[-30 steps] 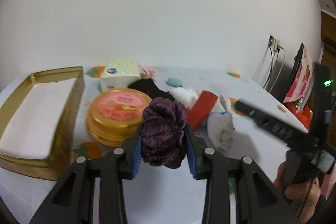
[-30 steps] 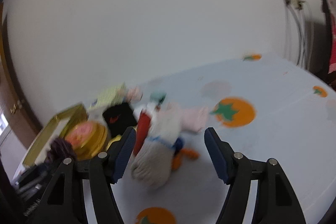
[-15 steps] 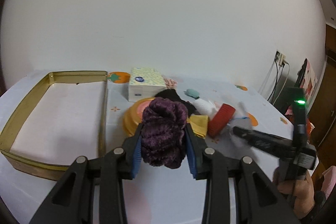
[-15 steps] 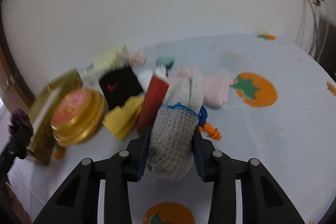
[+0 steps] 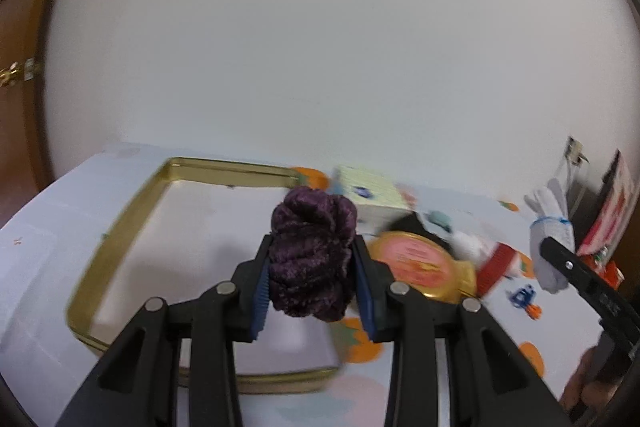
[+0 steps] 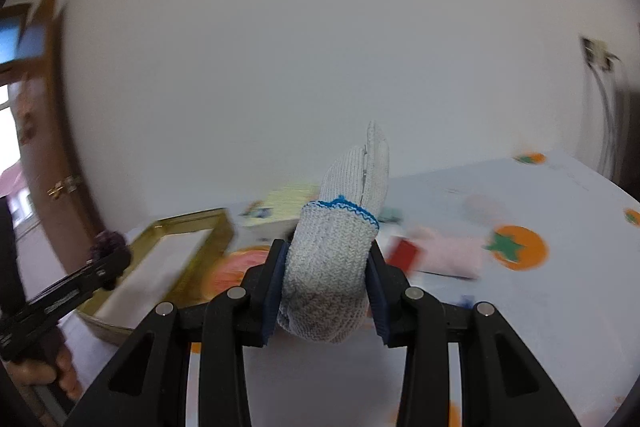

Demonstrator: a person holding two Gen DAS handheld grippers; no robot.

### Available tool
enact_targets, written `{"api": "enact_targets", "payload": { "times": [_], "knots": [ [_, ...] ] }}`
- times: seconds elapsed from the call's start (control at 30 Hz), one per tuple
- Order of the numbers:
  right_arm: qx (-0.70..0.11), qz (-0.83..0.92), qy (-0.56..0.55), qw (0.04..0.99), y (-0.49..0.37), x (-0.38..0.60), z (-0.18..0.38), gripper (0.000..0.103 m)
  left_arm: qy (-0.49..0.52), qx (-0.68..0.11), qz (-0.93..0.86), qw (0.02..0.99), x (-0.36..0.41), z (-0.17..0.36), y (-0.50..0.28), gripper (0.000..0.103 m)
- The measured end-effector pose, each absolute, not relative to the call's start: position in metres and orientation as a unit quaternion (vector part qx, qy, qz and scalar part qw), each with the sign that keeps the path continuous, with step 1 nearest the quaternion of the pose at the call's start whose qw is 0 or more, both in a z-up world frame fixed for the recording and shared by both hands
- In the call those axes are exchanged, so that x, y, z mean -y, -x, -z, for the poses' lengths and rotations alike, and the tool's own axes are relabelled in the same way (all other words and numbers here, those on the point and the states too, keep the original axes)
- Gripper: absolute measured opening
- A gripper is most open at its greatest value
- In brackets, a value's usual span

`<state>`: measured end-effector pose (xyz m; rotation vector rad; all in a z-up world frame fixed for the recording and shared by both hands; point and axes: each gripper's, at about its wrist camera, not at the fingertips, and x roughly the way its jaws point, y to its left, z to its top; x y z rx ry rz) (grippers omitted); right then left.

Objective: Organize soft objects
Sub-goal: 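Carry the scrunchie and glove over the gold tray and release both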

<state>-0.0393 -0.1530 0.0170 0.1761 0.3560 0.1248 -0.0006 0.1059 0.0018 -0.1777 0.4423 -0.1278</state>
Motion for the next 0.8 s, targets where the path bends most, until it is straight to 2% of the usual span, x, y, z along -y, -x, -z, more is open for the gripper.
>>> {"api": "enact_targets", "payload": {
  "times": [0.33,0.8],
  "knots": [
    [-0.178,-0.166,-0.042,0.969,0.01,0.054,-0.024,0.041,0.103,-0.233,0.0,0.967,-0.171,0.005,-0.021,0.035],
    [-0.227,-0.205,-0.004,0.952,-0.039,-0.029,0.011,0.041,0.068,-0.263,-0.077,0.959,-0.188,0.025,-0.047,0.035]
  ]
}}
